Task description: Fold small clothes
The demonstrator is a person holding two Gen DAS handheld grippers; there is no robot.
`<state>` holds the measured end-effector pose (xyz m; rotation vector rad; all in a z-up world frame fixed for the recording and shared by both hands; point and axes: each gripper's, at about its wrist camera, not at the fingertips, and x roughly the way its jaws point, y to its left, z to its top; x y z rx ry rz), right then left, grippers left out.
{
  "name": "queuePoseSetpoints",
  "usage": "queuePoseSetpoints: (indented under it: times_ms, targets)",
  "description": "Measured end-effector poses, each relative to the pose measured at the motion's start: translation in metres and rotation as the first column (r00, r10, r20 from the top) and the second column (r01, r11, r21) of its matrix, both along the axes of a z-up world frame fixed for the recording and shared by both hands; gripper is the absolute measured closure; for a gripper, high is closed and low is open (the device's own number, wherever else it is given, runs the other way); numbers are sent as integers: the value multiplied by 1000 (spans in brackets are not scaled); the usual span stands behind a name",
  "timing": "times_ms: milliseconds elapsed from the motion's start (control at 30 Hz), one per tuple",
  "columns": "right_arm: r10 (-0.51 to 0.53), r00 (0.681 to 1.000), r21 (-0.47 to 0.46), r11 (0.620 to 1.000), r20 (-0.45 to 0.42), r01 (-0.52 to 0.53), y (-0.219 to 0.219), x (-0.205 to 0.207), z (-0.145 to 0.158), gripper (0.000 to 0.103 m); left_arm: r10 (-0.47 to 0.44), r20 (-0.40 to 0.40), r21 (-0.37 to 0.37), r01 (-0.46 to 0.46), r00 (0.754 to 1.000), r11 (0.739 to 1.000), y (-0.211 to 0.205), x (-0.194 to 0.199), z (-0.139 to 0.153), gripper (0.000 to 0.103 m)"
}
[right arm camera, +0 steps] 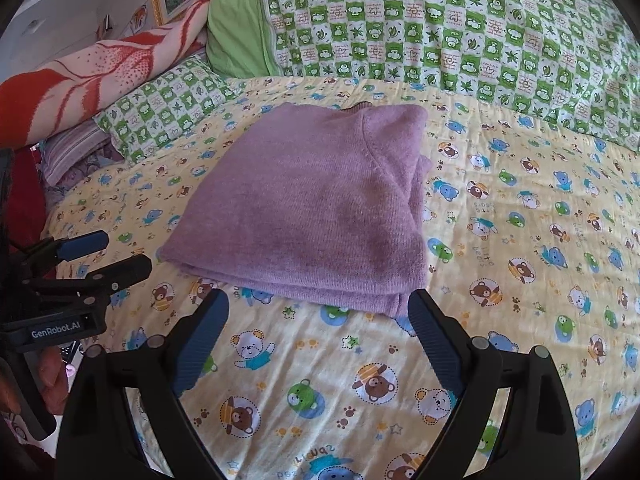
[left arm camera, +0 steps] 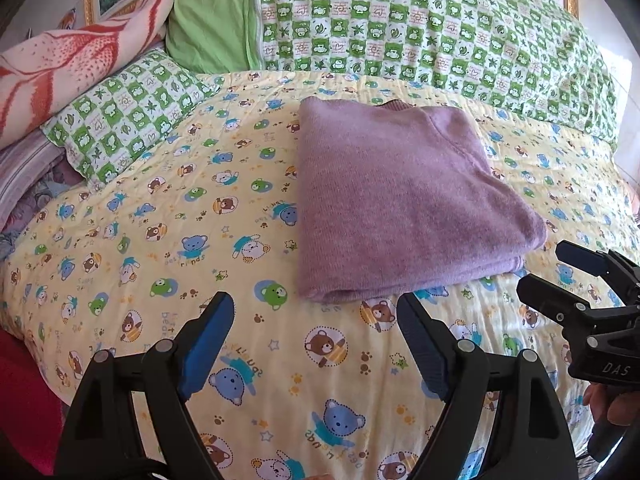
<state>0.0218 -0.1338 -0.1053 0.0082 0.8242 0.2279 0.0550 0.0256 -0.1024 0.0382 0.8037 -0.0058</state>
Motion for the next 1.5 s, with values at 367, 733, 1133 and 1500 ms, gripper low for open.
queuePoseSetpoints:
  times_ms: [367, 733, 1133, 1500]
  targets:
    - [-30, 1000, 22, 999, -9, 30, -9, 2, -5, 12, 8, 6, 6, -8, 1000, 1000, 2, -3, 0, 18]
    - [-4, 1000, 27, 1000, 14, 4, -4, 0, 3, 12, 1, 22, 14, -1, 1000, 1000, -3, -3, 6, 17]
    - [-12, 1000, 21, 1000, 19, 12, -5, 1, 5, 12, 6, 24, 9, -6, 1000, 1000, -2, 0, 7, 16]
    - [-3, 1000, 19, 1000, 19, 3, -5, 4, 4, 11, 9, 14, 7, -9, 1000, 1000, -1, 7, 7, 16]
